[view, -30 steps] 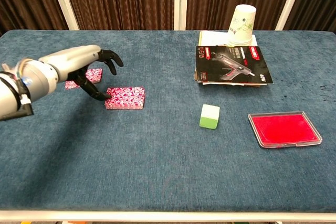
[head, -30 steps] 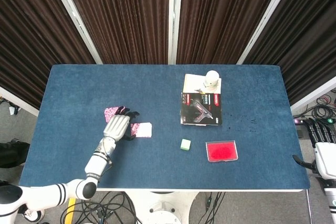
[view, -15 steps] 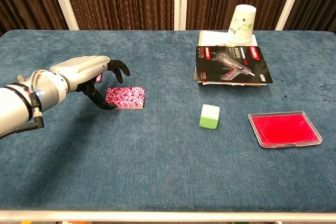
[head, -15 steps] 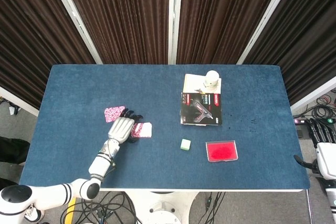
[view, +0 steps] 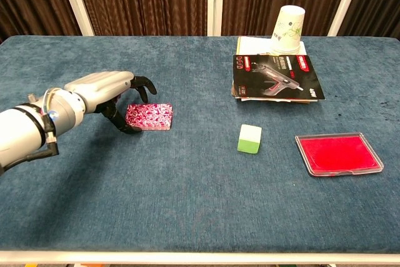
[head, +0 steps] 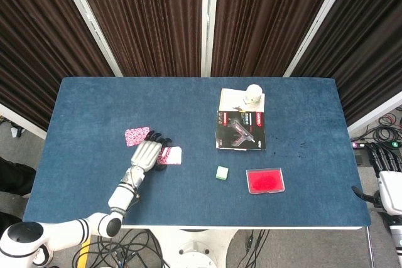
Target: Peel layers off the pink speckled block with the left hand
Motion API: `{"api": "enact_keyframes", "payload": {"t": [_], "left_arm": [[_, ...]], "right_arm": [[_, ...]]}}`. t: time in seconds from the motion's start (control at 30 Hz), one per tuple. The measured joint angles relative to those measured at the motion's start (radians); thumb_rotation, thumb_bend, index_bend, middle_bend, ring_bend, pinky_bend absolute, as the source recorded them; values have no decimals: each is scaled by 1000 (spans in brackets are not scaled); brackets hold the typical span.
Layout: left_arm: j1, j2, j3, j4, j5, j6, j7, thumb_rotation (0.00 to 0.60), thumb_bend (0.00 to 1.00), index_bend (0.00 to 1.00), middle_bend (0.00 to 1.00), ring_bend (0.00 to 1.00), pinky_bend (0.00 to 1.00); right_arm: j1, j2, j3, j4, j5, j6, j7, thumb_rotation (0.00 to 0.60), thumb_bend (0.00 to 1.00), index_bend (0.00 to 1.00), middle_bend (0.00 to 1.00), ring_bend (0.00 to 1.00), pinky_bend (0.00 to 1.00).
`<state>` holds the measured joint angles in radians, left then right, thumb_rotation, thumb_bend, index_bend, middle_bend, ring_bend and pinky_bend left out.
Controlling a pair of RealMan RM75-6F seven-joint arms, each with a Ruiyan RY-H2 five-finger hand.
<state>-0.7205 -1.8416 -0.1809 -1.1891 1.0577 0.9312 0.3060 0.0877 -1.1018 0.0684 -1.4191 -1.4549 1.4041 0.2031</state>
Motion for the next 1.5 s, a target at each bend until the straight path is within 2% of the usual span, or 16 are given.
{"api": "enact_keyframes", "payload": {"t": [1.5], "left_arm": [[-11,-37,-26,32,-6,-24,-19,600,206,238,316,87,38]], "right_arm": [[0,-14,1,30,10,-16,18,600,63,0,0,0,0]]}}
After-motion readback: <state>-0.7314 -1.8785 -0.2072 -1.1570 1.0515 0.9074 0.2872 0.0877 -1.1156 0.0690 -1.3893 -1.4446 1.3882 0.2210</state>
